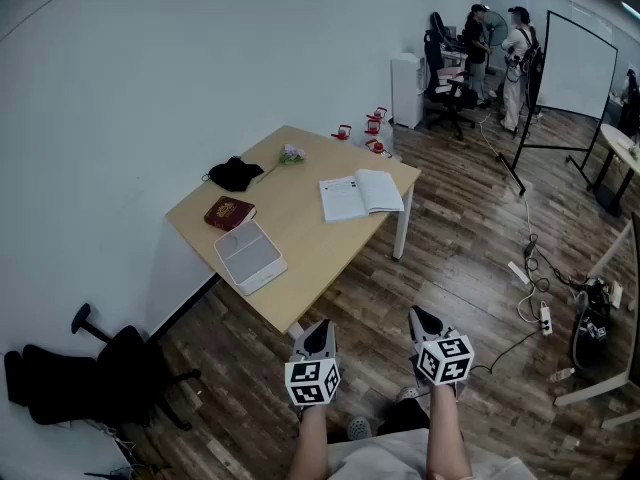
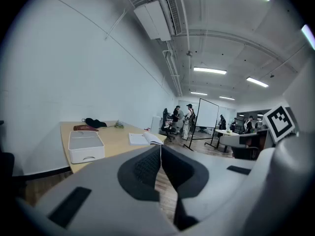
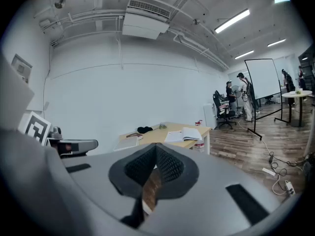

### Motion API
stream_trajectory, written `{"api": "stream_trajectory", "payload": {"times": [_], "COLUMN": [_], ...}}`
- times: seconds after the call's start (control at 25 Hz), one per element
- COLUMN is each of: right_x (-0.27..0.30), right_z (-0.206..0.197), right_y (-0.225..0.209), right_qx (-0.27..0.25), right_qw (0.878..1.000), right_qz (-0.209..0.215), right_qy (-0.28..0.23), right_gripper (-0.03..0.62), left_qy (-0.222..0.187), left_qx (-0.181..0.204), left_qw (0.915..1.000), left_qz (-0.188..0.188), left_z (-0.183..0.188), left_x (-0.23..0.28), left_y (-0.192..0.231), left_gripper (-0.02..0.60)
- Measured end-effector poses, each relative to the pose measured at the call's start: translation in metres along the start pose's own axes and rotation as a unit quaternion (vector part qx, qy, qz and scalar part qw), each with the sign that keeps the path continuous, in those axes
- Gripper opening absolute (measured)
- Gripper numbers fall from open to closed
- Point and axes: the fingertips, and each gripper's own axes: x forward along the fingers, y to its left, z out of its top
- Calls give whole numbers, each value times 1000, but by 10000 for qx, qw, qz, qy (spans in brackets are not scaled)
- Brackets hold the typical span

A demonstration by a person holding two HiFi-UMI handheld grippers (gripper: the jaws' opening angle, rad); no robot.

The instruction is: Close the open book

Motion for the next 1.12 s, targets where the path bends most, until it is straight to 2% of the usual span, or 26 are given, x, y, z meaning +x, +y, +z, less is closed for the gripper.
{"api": "stream_trajectory", "payload": {"times": [0.16, 0.52, 0.68, 0.72, 0.76, 0.84, 0.92, 1.04, 1.12], "right_x": [-7, -14, -16, -15, -14, -10, -3, 13, 27], "right_z": [-3, 8, 15, 14, 14, 13, 14, 15, 16], "right_y": [5, 3, -3, -4, -6, -10, -14, -14, -16], "right_qx": [-112, -252, -301, -279, -232, -123, -54, 34, 52], "right_qw": [9999, 9993, 9988, 9989, 9992, 9996, 9998, 9999, 9999], "right_qz": [-40, -281, -349, -328, -295, -238, -165, -2, 84], "right_qy": [27, -78, -177, -160, -147, -129, -95, -97, -76], "right_gripper": [6, 6, 9, 42, 101, 127, 182, 235, 240], "left_qy": [-16, -53, 106, 137, 160, 186, 182, 193, 215], "left_qx": [90, 143, 117, 119, 139, 197, 232, 236, 242], "left_qw": [10000, 9996, 9992, 9991, 9990, 9988, 9988, 9989, 9989], "left_qz": [11, -257, -355, -381, -403, -417, -400, -364, -325], "left_z": [-1, 9, 6, 4, 3, 3, 7, 11, 12], "left_x": [-4, 2, 11, 13, 14, 19, 24, 32, 41], "left_y": [-3, -9, -11, -11, -12, -12, -9, 0, 7], "left_gripper": [23, 25, 35, 51, 75, 114, 143, 156, 160]}}
